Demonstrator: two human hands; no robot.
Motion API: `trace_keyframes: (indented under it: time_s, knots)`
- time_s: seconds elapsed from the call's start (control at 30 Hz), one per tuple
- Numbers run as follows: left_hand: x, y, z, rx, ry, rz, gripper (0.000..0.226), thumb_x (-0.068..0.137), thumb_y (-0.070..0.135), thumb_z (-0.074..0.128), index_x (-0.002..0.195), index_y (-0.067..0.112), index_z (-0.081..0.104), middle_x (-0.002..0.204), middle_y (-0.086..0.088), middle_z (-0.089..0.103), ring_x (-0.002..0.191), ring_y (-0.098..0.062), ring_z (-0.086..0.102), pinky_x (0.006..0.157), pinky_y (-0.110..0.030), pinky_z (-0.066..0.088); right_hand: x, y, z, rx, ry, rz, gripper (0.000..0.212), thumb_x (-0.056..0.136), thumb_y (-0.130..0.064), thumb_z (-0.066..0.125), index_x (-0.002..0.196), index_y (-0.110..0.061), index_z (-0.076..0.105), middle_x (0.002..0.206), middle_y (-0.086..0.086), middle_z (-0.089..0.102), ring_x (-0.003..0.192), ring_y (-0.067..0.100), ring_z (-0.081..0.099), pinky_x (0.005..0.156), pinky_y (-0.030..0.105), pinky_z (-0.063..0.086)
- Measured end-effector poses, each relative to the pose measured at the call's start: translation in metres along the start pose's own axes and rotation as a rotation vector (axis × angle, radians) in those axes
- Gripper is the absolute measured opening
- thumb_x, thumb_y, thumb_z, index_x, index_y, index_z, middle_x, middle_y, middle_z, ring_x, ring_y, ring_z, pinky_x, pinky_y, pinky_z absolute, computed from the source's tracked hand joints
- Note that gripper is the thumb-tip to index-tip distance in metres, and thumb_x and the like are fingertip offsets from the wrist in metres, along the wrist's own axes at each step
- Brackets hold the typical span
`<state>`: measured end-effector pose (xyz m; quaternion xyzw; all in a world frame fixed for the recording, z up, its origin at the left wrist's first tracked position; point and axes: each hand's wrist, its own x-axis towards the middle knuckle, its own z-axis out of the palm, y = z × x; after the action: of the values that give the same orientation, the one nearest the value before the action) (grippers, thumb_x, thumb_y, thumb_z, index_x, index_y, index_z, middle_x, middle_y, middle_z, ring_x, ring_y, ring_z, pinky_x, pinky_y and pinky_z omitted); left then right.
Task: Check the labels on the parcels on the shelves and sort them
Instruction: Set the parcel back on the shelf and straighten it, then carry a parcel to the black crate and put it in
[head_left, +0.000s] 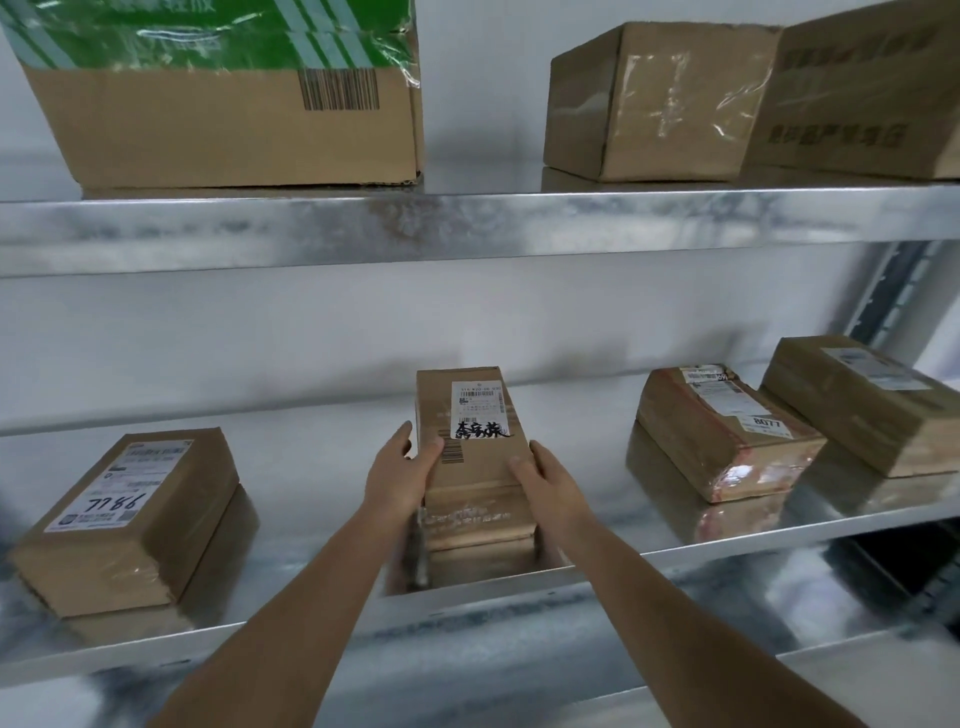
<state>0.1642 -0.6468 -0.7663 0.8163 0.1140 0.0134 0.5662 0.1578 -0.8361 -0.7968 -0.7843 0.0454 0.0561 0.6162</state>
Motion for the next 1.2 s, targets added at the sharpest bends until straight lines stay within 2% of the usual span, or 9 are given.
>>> trace_keyframes:
  time_s: [0.13,0.23,0.43,0.57,0.67,0.83,0.93,1.1,1.2]
  knots:
    - [0.0,0.023,0.0,0.321,0.087,0.116,0.054,0.101,0.031,0.06,0.151,0.016,0.047,0.155,-0.01,0.047,0.139,-0.03,0.047,0.111,-0.039,0.038,-0.012,-0.036,-0.027,-0.401,-0.054,-0.067,0.065,0.105,-0.043,0.046,0.162,-0.022,0.022,0.162,-0.002,0.035,0.141,0.021,0.044,0.115,0.034,0.036]
    - [-0.003,0.049,0.022,0.413,0.162,0.212,0.036,0.1,0.027,0.057,0.133,0.013,0.063,0.136,-0.013,0.062,0.117,-0.033,0.06,0.088,-0.032,0.045,-0.012,-0.047,-0.067,-0.604,-0.075,-0.22,0.063,0.106,-0.046,0.042,0.16,-0.019,0.026,0.166,-0.003,0.027,0.146,0.017,0.035,0.121,0.03,0.025]
    - [-0.019,0.094,0.131,0.429,0.156,0.307,0.038,0.1,0.03,0.055,0.13,0.009,0.065,0.139,-0.011,0.06,0.126,-0.032,0.057,0.105,-0.043,0.046,0.002,-0.04,-0.188,-0.7,0.112,-0.361,0.049,0.105,-0.04,0.047,0.149,-0.017,0.048,0.149,0.002,0.049,0.136,0.021,0.046,0.112,0.03,0.032]
    - [-0.035,0.113,0.22,0.447,0.199,0.278,0.052,0.102,0.046,0.048,0.144,0.016,0.057,0.155,0.002,0.048,0.138,-0.025,0.049,0.118,-0.036,0.034,0.015,-0.016,-0.278,-0.62,0.172,-0.431,0.029,0.103,-0.028,0.049,0.122,-0.013,0.066,0.114,0.006,0.07,0.103,0.025,0.064,0.089,0.033,0.048]
    - [-0.05,0.122,0.275,0.385,0.117,0.17,0.052,0.108,0.043,0.041,0.15,0.014,0.048,0.158,-0.004,0.044,0.145,-0.025,0.04,0.119,-0.034,0.026,0.022,0.001,-0.332,-0.499,0.186,-0.339,0.04,0.105,-0.034,0.046,0.141,-0.017,0.057,0.135,0.001,0.063,0.118,0.023,0.062,0.098,0.03,0.045]
    - [-0.065,0.136,0.334,0.166,0.073,-0.082,0.06,0.11,0.044,0.027,0.131,-0.002,0.06,0.139,-0.023,0.059,0.13,-0.037,0.054,0.109,-0.04,0.038,0.058,0.039,-0.388,-0.276,0.158,-0.049,0.039,0.107,-0.04,0.036,0.126,-0.012,0.053,0.115,0.006,0.06,0.111,0.028,0.057,0.086,0.032,0.042]
    - [-0.082,0.141,0.357,-0.076,0.042,-0.205,0.058,0.109,0.048,0.03,0.126,0.004,0.063,0.129,-0.009,0.061,0.125,-0.034,0.056,0.112,-0.041,0.037,0.062,0.058,-0.397,-0.148,0.074,0.116,0.041,0.107,-0.049,0.032,0.101,-0.013,0.052,0.1,0.008,0.052,0.093,0.024,0.053,0.086,0.035,0.041]
    - [-0.083,0.124,0.374,-0.401,-0.029,-0.252,0.058,0.104,0.057,0.037,0.108,0.013,0.075,0.107,-0.01,0.078,0.104,-0.029,0.072,0.105,-0.047,0.051,0.07,0.097,-0.392,0.245,-0.118,0.24,0.09,0.076,-0.085,0.054,0.122,-0.008,0.066,0.131,0.013,0.066,0.121,0.03,0.062,0.112,0.049,0.043]
    - [-0.083,0.127,0.375,-0.473,-0.025,-0.269,0.054,0.107,0.049,0.038,0.115,0.008,0.072,0.096,-0.006,0.08,0.089,-0.022,0.077,0.084,-0.036,0.059,0.062,0.088,-0.394,0.363,-0.229,0.21,0.05,0.1,-0.05,0.057,0.113,-0.005,0.074,0.11,0.016,0.076,0.105,0.035,0.072,0.101,0.051,0.053]
